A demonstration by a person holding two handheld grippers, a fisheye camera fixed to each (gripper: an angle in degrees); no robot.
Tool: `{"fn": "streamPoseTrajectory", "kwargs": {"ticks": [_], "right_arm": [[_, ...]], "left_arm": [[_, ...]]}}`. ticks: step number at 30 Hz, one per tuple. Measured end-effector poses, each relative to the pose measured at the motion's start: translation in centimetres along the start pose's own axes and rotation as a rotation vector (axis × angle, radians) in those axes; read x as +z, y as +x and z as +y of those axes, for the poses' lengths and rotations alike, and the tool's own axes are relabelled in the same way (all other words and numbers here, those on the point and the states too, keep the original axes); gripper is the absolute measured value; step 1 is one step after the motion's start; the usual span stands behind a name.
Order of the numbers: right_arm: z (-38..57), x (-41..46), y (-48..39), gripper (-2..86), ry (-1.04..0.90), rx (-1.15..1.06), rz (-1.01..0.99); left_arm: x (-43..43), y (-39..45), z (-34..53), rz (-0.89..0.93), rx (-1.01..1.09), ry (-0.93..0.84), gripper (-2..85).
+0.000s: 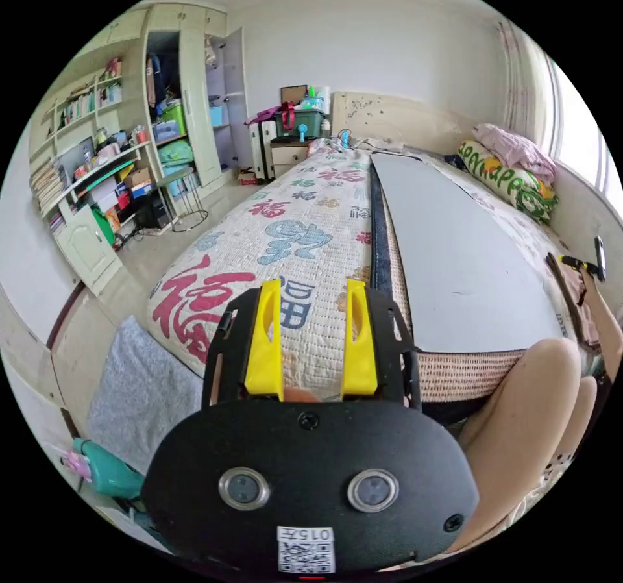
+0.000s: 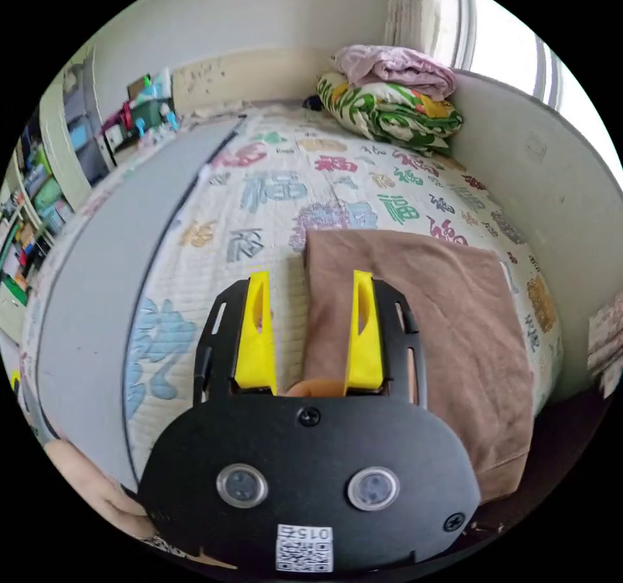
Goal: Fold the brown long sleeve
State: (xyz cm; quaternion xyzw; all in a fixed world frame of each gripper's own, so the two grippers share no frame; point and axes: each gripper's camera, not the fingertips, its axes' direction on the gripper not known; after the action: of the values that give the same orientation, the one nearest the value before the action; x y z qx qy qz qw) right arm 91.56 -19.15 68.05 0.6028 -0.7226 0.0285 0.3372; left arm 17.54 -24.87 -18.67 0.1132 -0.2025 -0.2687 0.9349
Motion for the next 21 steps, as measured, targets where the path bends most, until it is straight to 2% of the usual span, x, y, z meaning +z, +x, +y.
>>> {"fn": "streamPoseTrajectory", "kwargs": {"ticks": [1, 4, 6, 8, 12, 14, 16, 19, 21], "right_arm": [[-2.2, 3.1, -1.1, 20.1, -0.111, -0.044, 0.09], [-5.4, -1.0, -1.4, 18.9, -0.074, -0.051, 0.089], [-6.3, -4.5, -0.2, 13.5, -0.04, -0.002, 0.113], [-6.8, -8.7, 2.2, 9.3, -0.007, 0.057, 0.054], [-6.9, -19.3, 8.0, 6.1, 0.026, 0.16, -0.132], [-5.5, -26.7, 12.1, 5.7, 0.111, 0.272, -0.29], [-1.2, -38.3, 17.7, 5.5, 0.276, 0.367, -0.506], [5.2, -51.2, 21.1, 5.4, 0.426, 0.357, -0.767], [8.9, -58.2, 20.0, 5.4, 0.47, 0.288, -0.878]], "left_arm": [[0.2, 0.5, -0.4, -0.006, 0.02, -0.005, 14.9], [1.5, 2.0, -1.8, -0.02, 0.057, -0.023, 15.7], [3.2, 2.7, -2.8, 0.007, 0.043, -0.021, 15.8], [5.0, 3.6, -3.6, 0.031, 0.044, -0.018, 15.7], [9.4, 5.9, -5.7, 0.14, 0.079, -0.025, 15.5], [10.8, 6.1, -7.0, 0.183, 0.063, -0.022, 15.3], [11.6, 6.5, -8.7, 0.253, 0.048, 0.008, 15.0], [12.9, 10.9, -12.8, 0.429, 0.115, 0.069, 15.3], [13.9, 15.5, -15.6, 0.595, 0.148, 0.103, 16.0]]}}
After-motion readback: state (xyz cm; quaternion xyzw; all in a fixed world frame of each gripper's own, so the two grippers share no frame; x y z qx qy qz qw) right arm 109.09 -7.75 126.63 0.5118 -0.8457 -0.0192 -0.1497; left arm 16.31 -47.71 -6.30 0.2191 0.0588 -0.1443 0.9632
